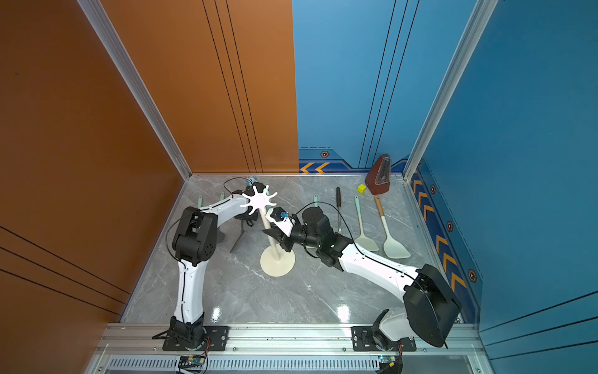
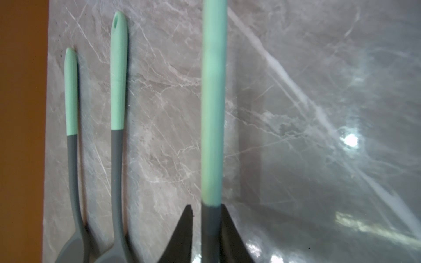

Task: Take the spatula off the kitchen utensil rack
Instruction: Place the spatula at the center of the board.

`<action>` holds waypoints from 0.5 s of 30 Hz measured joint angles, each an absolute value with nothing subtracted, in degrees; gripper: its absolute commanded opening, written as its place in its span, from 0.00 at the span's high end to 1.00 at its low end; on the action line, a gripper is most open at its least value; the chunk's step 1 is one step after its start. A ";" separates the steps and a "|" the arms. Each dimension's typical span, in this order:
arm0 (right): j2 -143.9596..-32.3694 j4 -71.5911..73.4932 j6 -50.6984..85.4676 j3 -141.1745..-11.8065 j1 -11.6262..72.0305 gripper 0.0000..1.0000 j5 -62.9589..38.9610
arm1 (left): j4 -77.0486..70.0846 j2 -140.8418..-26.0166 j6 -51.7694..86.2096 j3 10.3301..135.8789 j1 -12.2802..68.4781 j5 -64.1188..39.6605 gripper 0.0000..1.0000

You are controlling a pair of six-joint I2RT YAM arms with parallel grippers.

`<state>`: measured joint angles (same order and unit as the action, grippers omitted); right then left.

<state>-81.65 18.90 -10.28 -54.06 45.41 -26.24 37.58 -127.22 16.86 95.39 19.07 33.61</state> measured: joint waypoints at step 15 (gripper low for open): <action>-81.32 18.35 -10.28 -54.06 45.41 1.00 -25.74 | 38.44 -128.14 15.62 96.92 18.74 28.14 0.86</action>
